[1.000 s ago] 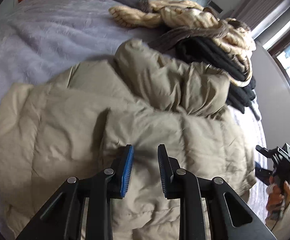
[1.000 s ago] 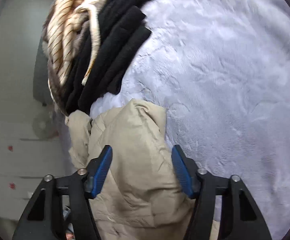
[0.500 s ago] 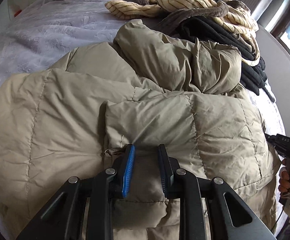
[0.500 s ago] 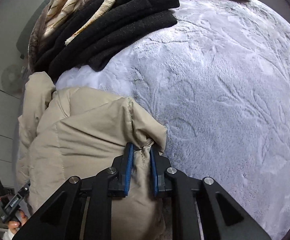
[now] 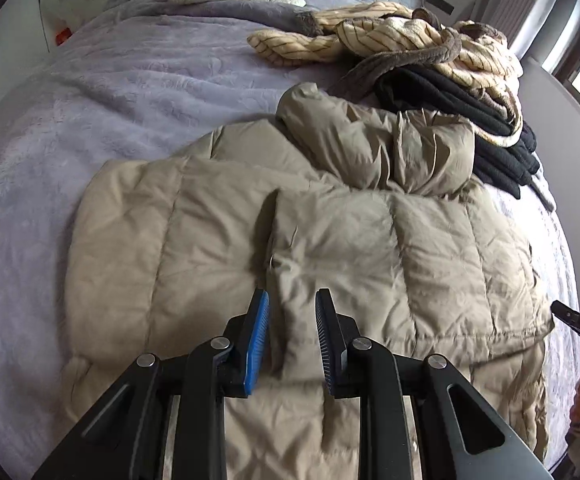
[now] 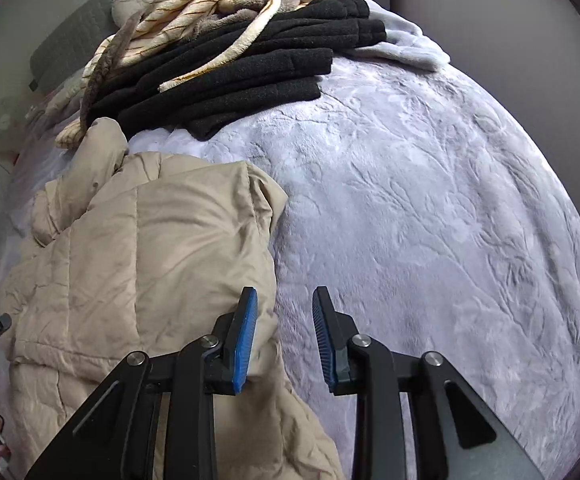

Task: Fold large clothes
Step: 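Release both grippers and lift them off the folded jacket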

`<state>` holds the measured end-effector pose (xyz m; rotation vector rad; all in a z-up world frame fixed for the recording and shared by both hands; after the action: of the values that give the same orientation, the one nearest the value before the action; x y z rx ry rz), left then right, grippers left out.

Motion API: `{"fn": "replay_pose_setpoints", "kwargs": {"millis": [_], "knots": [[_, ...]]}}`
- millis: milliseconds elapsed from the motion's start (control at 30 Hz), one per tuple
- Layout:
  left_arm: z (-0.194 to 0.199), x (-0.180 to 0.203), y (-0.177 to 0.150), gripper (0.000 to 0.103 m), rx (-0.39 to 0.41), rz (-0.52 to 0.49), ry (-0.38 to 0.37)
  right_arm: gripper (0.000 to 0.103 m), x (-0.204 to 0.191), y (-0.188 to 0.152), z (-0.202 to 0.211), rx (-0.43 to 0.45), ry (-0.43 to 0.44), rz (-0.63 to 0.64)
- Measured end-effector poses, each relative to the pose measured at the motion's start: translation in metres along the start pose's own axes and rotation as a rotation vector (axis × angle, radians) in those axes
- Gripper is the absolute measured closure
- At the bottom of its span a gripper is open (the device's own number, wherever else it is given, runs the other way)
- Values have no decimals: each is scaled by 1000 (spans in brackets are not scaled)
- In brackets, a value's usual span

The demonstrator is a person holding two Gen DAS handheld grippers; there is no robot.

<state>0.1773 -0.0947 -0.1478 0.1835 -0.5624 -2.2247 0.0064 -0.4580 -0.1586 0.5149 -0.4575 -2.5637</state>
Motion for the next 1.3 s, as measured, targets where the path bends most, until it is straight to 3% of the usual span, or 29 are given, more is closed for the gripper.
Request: {"fn": "replay_pose_setpoints", "kwargs": {"millis": [100, 200, 467, 500, 533, 567, 600, 633, 900, 967, 1033, 1133, 1300], "knots": [[3, 6, -13, 77, -37, -1, -2, 70, 7, -14, 9, -32, 14, -17], [8, 17, -26, 77, -68, -6, -7, 58, 7, -26, 19, -60, 32, -24], [28, 45, -50, 77, -99, -34, -26, 48, -2, -51, 39, -108, 73, -8], [30, 47, -53, 67, -103, -37, -24, 48, -2, -53, 42, -109, 75, -8], [33, 48, -56, 32, -106, -34, -21, 48, -2, -55, 44, -112, 76, -7], [37, 48, -58, 19, -101, -28, -11, 47, -2, -57, 47, -116, 77, -6], [42, 48, -58, 15, -79, -22, 4, 47, -2, -60, 49, -121, 80, -7], [49, 48, -60, 15, -60, -23, 9, 47, -2, -62, 51, -126, 81, -7], [68, 54, -80, 10, -127, 6, 14, 42, 0, -83, 70, -173, 97, -11], [75, 57, -84, 10, -134, -2, 32, 26, 0, -86, 75, -177, 113, -15], [82, 60, -89, 0, -137, -5, 48, 18, -1, -86, 84, -157, 136, -19], [92, 66, -97, 0, -131, -2, 55, 16, -5, -88, 95, -131, 146, 3], [105, 73, -112, 0, -161, -1, 75, 16, -11, -100, 101, -166, 164, 33]]}}
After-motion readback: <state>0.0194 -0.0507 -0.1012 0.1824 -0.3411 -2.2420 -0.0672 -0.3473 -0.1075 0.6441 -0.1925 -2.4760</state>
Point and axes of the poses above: each gripper's, at about its wrist camera, not at the fingertips, and z roughly against the way its jaws point, x to its right, y to its top, the point moved 6 cm from there along -z, roughly the way its jaws point, and after that the axes turned 15 degrees about -z, right-handed, at the moved point
